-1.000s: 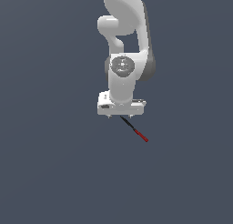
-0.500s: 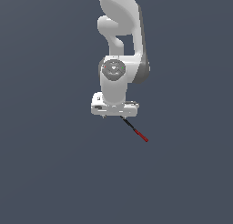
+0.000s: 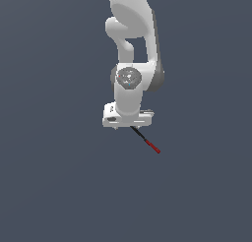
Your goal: Pick up the object and move it to a goal position.
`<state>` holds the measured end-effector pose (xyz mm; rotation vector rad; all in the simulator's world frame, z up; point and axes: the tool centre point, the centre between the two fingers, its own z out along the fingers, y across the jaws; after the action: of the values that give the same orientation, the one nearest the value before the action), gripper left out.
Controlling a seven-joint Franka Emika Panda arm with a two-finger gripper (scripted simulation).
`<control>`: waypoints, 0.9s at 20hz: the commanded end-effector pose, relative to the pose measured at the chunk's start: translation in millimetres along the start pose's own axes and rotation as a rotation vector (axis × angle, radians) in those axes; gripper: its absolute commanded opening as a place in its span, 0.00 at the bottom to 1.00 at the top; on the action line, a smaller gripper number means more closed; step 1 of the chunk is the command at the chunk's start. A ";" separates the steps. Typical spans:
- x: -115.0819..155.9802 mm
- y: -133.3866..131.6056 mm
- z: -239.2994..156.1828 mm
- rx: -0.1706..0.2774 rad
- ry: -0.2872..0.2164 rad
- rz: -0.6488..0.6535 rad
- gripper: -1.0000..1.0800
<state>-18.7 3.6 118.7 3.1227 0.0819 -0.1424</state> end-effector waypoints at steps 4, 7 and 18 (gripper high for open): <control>2.7 -18.7 14.0 -0.007 0.018 -0.145 0.96; 4.1 -32.9 24.0 -0.011 0.032 -0.252 0.96; 4.8 -79.9 52.6 -0.018 0.079 -0.582 0.96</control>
<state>-22.4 77.9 67.6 2.9964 0.9272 -0.0303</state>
